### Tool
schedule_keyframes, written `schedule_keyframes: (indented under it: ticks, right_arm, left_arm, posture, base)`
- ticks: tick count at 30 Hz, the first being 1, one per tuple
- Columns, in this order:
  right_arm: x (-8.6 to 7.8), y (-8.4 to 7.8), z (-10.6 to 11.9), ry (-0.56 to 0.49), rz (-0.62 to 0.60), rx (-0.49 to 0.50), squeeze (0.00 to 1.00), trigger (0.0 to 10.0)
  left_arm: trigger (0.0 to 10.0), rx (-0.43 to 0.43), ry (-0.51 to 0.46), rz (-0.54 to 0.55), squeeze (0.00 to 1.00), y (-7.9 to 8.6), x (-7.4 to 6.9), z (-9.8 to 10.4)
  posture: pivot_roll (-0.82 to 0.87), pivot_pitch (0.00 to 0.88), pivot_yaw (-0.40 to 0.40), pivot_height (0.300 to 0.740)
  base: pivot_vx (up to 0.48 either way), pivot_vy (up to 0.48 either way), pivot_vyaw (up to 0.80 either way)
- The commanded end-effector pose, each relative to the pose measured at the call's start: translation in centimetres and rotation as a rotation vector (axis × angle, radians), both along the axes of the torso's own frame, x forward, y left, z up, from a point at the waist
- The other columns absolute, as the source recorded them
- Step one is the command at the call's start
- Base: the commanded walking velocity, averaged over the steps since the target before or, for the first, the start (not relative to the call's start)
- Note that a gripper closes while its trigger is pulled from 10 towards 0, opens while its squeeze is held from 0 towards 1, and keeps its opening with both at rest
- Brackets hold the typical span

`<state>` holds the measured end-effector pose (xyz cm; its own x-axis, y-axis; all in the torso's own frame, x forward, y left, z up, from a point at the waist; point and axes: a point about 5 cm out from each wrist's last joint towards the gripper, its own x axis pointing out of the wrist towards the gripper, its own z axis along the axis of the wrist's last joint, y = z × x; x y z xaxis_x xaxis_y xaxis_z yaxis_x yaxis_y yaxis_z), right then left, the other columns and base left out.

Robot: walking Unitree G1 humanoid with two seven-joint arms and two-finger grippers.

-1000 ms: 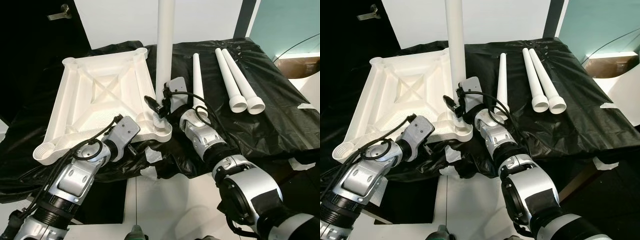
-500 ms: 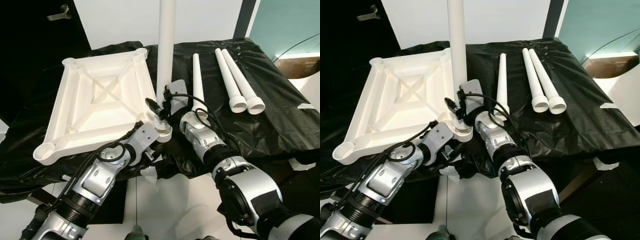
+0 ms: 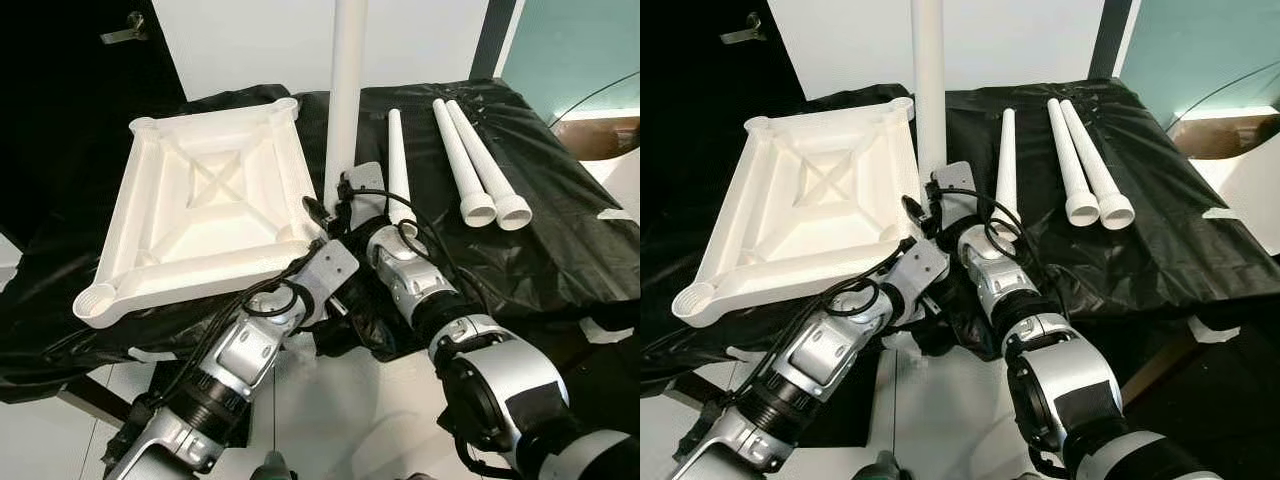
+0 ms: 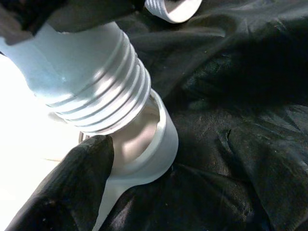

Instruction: Building children table

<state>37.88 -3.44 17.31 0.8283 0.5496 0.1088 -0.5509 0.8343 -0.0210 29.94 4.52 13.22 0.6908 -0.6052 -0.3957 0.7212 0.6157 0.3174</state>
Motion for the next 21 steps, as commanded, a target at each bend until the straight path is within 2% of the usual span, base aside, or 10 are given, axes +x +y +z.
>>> schedule_keyframes:
  ticks: [1, 7, 11, 14, 16, 17, 20, 21]
  right_arm:
    - [-0.5, 0.7, -0.9, 0.036, 0.032, 0.010, 0.00, 10.0]
    - [-0.8, 1.0, -1.5, 0.047, 0.060, -0.013, 0.00, 10.0]
    - [-1.2, 1.7, -1.9, 0.053, 0.128, -0.058, 0.00, 10.0]
    - [-1.3, 1.9, -2.0, 0.055, 0.142, -0.061, 0.00, 10.0]
    - [-1.6, 2.3, -2.3, 0.061, 0.183, -0.076, 0.00, 10.0]
    - [-1.6, 2.3, -2.3, 0.061, 0.183, -0.076, 0.00, 10.0]
    - [-1.8, 2.6, -2.5, 0.068, 0.208, -0.077, 0.00, 10.0]
    - [-1.8, 2.6, -2.5, 0.068, 0.208, -0.077, 0.00, 10.0]
  left_arm:
    - [10.0, 0.033, 0.014, 0.021, 0.00, 0.4, 0.4, -0.3]
    - [10.0, 0.015, 0.010, 0.035, 0.00, 1.2, 0.4, 0.2]
    - [10.0, -0.042, 0.002, 0.041, 0.00, 2.3, 0.2, 1.3]
    - [10.0, -0.051, 0.002, 0.041, 0.00, 2.5, 0.1, 1.5]
    - [10.0, -0.074, -0.013, 0.076, 0.00, 4.0, 0.0, 2.0]
    - [10.0, -0.074, -0.013, 0.076, 0.00, 4.0, 0.0, 2.0]
    - [10.0, -0.092, -0.017, 0.142, 0.00, 6.6, -0.3, 2.5]
    - [10.0, -0.092, -0.017, 0.142, 0.00, 6.6, -0.3, 2.5]
  posture:
    - [0.13, 0.023, 0.028, 0.740]
    - [0.13, 0.022, 0.030, 0.740]
    - [0.14, 0.023, 0.023, 0.740]
    - [0.14, 0.023, 0.023, 0.740]
    - [0.14, 0.015, 0.010, 0.740]
    - [0.14, 0.015, 0.010, 0.740]
    - [0.15, 0.012, -0.005, 0.740]
    - [0.15, 0.012, -0.005, 0.740]
  base:
    - [0.000, 0.000, 0.00]
    - [0.000, 0.000, 0.00]
    - [0.000, 0.000, 0.00]
    - [0.000, 0.000, 0.00]
    - [0.000, 0.000, 0.00]
    - [0.000, 0.000, 0.00]
    - [0.000, 0.000, 0.00]
    - [0.000, 0.000, 0.00]
